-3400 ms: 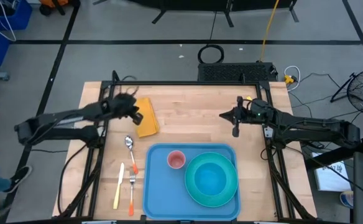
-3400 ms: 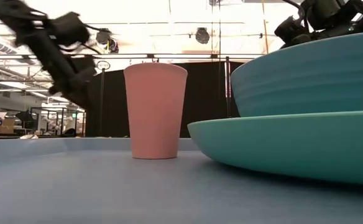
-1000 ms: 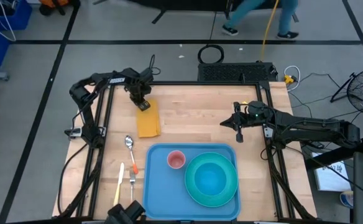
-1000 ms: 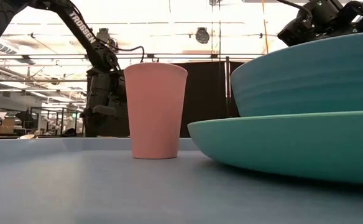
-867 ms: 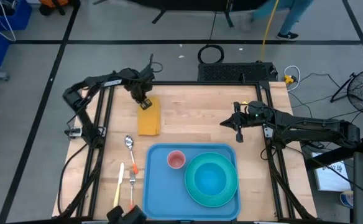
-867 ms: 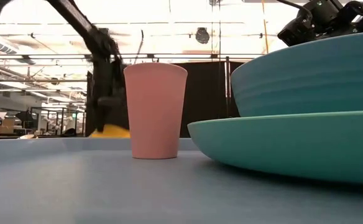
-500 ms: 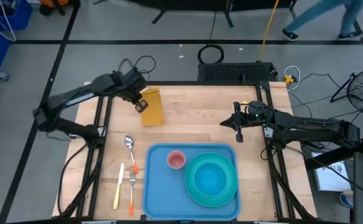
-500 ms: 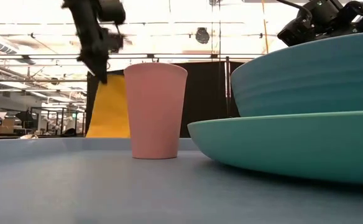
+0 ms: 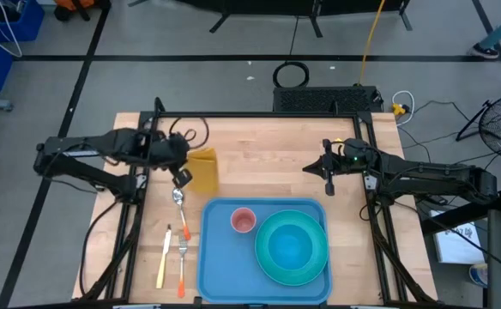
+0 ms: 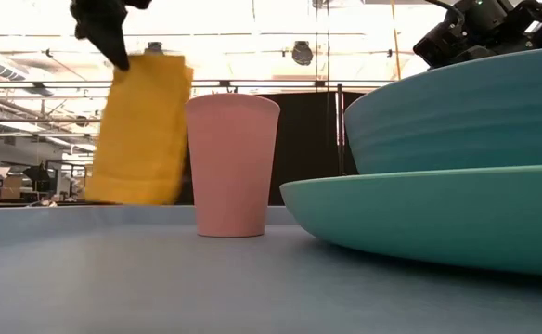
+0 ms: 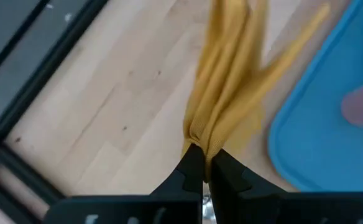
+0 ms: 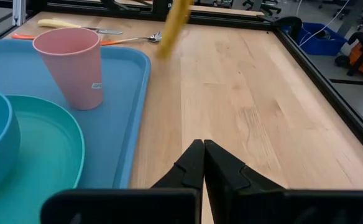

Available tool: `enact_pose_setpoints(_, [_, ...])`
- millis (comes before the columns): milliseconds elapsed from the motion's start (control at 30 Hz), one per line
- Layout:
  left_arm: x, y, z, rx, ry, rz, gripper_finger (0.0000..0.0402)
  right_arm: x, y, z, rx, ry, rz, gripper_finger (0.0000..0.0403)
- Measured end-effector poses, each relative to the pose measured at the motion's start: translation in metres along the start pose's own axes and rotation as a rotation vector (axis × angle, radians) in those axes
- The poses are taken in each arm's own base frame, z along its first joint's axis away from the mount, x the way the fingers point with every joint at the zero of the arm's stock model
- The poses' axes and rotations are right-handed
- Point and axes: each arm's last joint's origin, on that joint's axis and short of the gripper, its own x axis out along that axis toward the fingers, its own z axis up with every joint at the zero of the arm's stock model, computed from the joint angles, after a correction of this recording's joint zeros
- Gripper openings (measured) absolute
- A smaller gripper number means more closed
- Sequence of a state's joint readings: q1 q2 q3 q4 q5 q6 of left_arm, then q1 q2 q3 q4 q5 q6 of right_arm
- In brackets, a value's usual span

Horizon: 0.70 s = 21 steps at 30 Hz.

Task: Set up tray
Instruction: Put the yellow napkin on the blue serving tray to the left of the blue plate

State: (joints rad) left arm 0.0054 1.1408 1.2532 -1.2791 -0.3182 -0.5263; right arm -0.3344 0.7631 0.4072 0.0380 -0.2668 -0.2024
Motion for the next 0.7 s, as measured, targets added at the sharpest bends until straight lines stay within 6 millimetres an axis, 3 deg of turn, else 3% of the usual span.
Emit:
enact_pose_setpoints(233, [-0.046,-0.038,0.003,0.039,-0.065,-0.111,0.0005,0.0,0.0,0.0,0.0,0.0,0.0,0.0001])
enact_pose_setpoints(333, [-0.057,-0.062,0.003,0.075,-0.07,-0.169,0.0005,0.0,0.0,0.0,0.001,0.001,0.001,0.0002])
enact_pose_setpoints(700, [-0.043,-0.146,-0.03,0.115,0.058,-0.131,0.0005,0.0,0.0,0.0,0.008,0.001,0.001,0.0001])
